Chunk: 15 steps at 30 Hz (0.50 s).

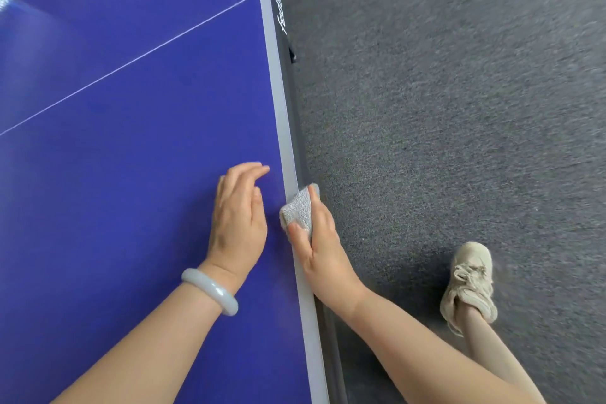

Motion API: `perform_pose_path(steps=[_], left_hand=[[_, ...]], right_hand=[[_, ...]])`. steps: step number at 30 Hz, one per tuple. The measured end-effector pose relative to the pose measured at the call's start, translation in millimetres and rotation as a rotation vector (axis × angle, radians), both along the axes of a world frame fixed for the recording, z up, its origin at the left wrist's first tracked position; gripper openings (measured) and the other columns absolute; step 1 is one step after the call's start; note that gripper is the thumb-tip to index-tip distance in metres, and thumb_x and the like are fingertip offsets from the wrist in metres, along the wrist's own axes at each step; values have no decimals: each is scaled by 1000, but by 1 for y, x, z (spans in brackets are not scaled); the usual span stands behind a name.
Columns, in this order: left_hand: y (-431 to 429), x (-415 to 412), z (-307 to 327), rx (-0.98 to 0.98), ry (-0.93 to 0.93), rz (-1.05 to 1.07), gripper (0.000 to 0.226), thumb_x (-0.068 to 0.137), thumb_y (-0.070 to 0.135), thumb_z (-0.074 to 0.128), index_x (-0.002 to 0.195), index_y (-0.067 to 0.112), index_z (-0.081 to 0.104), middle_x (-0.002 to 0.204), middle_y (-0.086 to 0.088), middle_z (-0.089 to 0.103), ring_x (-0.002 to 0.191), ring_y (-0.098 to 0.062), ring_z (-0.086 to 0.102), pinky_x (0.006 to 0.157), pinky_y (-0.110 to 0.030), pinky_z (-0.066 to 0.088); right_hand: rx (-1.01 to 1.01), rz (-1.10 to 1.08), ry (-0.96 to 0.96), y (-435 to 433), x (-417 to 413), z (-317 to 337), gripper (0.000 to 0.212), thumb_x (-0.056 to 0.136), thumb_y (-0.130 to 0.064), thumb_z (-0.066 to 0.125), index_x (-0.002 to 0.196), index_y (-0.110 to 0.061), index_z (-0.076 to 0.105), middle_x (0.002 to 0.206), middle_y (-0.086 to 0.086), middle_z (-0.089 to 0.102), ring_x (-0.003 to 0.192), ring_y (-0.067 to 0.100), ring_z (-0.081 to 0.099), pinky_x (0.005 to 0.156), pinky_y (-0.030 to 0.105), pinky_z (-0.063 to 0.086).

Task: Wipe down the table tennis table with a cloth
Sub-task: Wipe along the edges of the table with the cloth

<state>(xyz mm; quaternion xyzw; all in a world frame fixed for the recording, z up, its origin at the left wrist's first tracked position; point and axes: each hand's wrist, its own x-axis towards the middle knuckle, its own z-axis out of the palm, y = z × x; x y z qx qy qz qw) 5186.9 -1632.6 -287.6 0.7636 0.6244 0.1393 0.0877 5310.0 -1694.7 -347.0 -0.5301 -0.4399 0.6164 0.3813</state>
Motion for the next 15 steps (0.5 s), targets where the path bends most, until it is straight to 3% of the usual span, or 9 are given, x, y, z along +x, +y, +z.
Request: perform_pose_path(steps=[3, 7, 12, 15], left_hand=[[57, 7, -1, -47, 94, 69, 40, 101, 7, 38, 140, 4, 48, 150, -10, 40, 139, -26, 35, 117, -27, 18], [130, 10, -10, -71, 225, 142, 50, 105, 20, 32, 154, 11, 25, 164, -4, 14, 151, -21, 9, 121, -37, 10], [174, -3, -23, -109, 252, 194, 52, 106, 28, 24, 157, 20, 14, 165, 1, 7, 152, -16, 2, 123, -38, 2], [173, -6, -27, -105, 191, 211, 52, 106, 31, 22, 157, 23, 16, 164, 5, 9, 151, -12, 4, 123, -36, 2]], right_hand=[[-31, 23, -7, -1, 2, 3, 65, 106, -31, 39, 157, -29, -1, 163, -8, 10, 148, 9, 11, 122, 30, 10], [-50, 73, 48, -1, 8, 11, 62, 106, -33, 33, 147, -46, -12, 162, -22, -4, 150, 1, 0, 124, 33, 7], [-105, 67, 72, 19, 8, 13, 62, 104, -32, 34, 144, -45, -12, 159, -27, -11, 148, -6, -9, 125, 36, 0], [-97, 54, 77, 67, 8, 14, 62, 102, -39, 30, 148, -38, -11, 161, -23, -12, 146, -9, -12, 124, 29, -2]])
